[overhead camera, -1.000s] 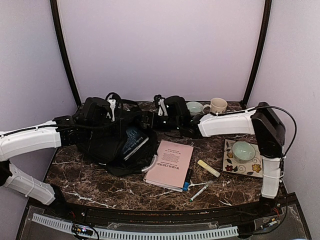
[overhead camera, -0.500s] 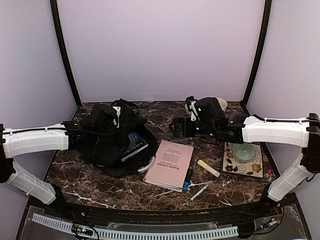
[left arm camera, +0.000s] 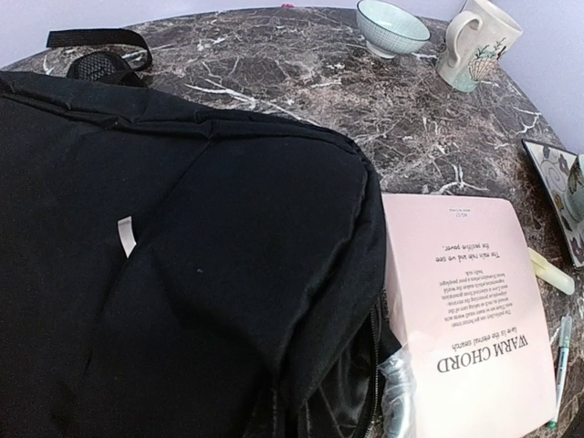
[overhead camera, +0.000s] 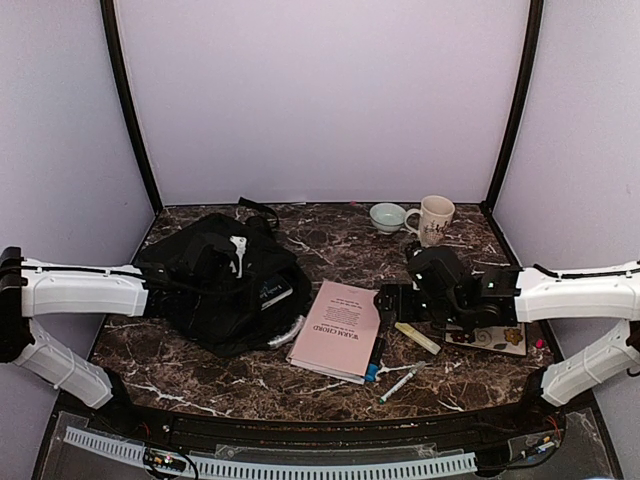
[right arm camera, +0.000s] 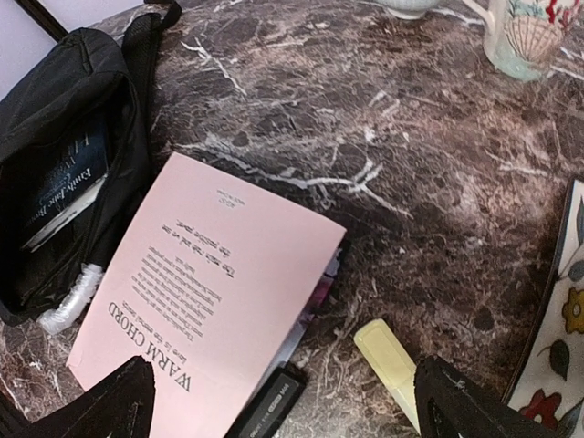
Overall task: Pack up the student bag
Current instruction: Place the book in the largest pocket of the bag, then grab the book from the center of the board.
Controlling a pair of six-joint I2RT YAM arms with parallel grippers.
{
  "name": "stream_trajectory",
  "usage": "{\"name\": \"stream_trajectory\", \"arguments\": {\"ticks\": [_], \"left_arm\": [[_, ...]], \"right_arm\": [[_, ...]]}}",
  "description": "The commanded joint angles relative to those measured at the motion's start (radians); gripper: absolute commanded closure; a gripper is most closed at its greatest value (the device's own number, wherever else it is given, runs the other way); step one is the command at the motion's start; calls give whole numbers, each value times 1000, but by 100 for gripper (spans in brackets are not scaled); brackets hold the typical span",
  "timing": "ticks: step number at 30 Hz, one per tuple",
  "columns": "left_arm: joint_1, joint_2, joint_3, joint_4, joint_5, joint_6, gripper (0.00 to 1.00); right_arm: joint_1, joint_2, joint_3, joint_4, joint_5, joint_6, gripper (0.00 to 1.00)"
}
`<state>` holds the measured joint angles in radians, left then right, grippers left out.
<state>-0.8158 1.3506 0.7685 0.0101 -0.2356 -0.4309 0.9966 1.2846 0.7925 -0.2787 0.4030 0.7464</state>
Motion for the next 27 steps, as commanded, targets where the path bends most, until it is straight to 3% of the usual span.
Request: {"name": "stream_trajectory", "arguments": {"ticks": [1,17,27], "left_arm": [[10,11,-50,51,-7,-12,100],[6,53,-77,90,52,-14,100],[6,67,-82,117,86,-13,100]], "right_arm": [[11,-26,-79,3,-5,83,0],[11,25,-234,378,-283,87,3],[11,163,-231,538,-310,151,22]]}}
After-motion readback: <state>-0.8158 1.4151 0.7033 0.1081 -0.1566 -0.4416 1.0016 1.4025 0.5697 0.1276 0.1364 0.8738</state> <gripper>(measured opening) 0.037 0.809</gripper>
